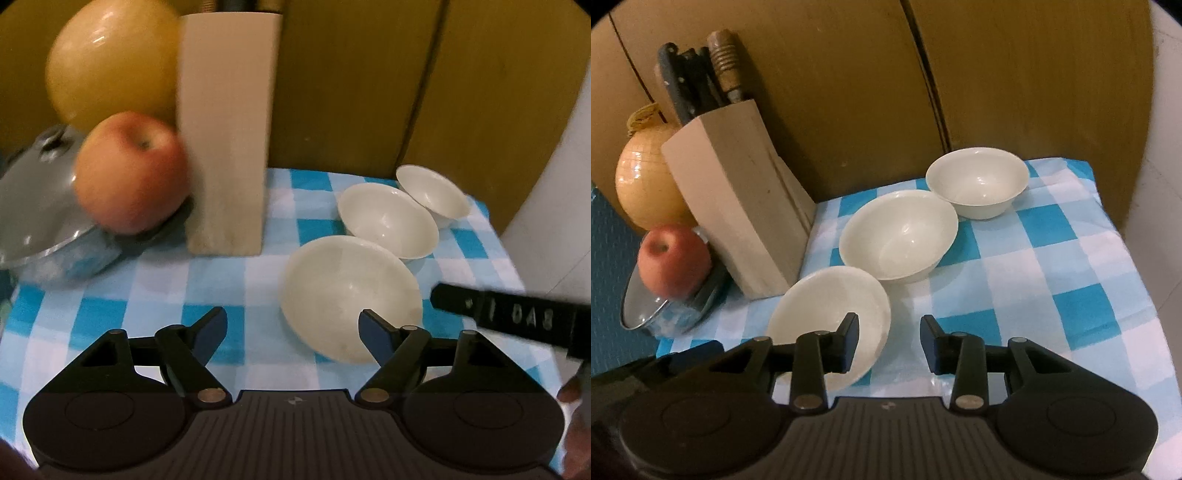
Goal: Organize plates and bowls
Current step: 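Close the right gripper on the rim of a cream-white bowl, then lift and carry the cream-white bowl toward the floral plates with the right gripper, then lower the bowl onto the floral plates and open the right gripper, then close the right gripper on the rim of a second cream-white bowl, then carry the second bowl over the plate stack with the right gripper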
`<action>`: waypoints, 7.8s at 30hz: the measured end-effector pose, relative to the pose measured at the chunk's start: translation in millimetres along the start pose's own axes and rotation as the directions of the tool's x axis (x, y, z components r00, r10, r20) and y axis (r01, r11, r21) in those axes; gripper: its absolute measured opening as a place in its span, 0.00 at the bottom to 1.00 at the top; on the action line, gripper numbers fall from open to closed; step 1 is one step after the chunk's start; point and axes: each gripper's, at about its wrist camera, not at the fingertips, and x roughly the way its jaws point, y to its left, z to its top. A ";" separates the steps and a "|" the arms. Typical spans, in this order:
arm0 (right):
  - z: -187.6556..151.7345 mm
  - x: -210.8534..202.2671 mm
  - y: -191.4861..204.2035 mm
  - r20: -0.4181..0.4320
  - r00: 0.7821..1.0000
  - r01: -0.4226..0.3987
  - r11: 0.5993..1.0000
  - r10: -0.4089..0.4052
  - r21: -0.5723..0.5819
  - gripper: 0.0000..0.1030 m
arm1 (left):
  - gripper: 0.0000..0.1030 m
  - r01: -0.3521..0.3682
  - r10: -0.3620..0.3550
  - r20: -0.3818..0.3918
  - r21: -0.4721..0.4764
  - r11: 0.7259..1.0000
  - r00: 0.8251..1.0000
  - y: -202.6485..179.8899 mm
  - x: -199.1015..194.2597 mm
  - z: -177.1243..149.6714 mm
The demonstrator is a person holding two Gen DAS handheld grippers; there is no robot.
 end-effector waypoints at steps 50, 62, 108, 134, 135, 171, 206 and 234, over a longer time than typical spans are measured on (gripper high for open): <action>-32.5 -32.7 -4.5 -0.041 0.997 -0.065 0.997 0.064 -0.030 0.09 | 0.31 0.085 -0.075 -0.083 0.129 0.988 0.994 -30.8 -4.2 -15.9; -63.8 -68.5 -14.2 -0.038 0.999 -0.030 0.998 0.028 -0.052 0.09 | 0.33 0.162 -0.140 -0.123 0.187 0.969 0.982 -47.0 -29.2 -41.0; -85.1 -110.8 -45.2 0.029 0.999 0.018 1.000 -0.018 0.016 0.26 | 0.46 0.226 -0.199 -0.163 0.162 0.961 0.966 -42.3 -55.4 -42.0; 55.8 16.6 -42.7 -0.020 0.999 0.034 0.999 -0.034 0.025 0.26 | 0.48 0.014 -0.006 -0.114 0.068 0.998 0.993 -48.4 46.0 60.7; 59.6 22.2 -42.9 -0.027 0.999 0.031 0.999 -0.030 0.026 0.26 | 0.48 0.013 -0.005 -0.117 0.069 0.998 0.993 -49.9 50.4 62.5; 54.4 16.5 -47.9 -0.068 0.996 -0.057 0.998 0.059 0.041 0.08 | 0.23 0.048 -0.029 -0.170 0.111 0.993 0.985 -66.3 67.8 69.4; -70.1 -120.7 -9.2 -0.130 0.991 -0.035 0.996 0.025 -0.077 0.09 | 0.29 0.191 -0.141 -0.235 0.206 0.960 0.962 -63.9 -73.5 -48.4; -76.5 -111.2 -11.1 -0.162 0.987 -0.027 0.997 0.014 -0.077 0.10 | 0.30 0.174 -0.117 -0.242 0.229 0.958 0.963 -66.7 -68.9 -57.9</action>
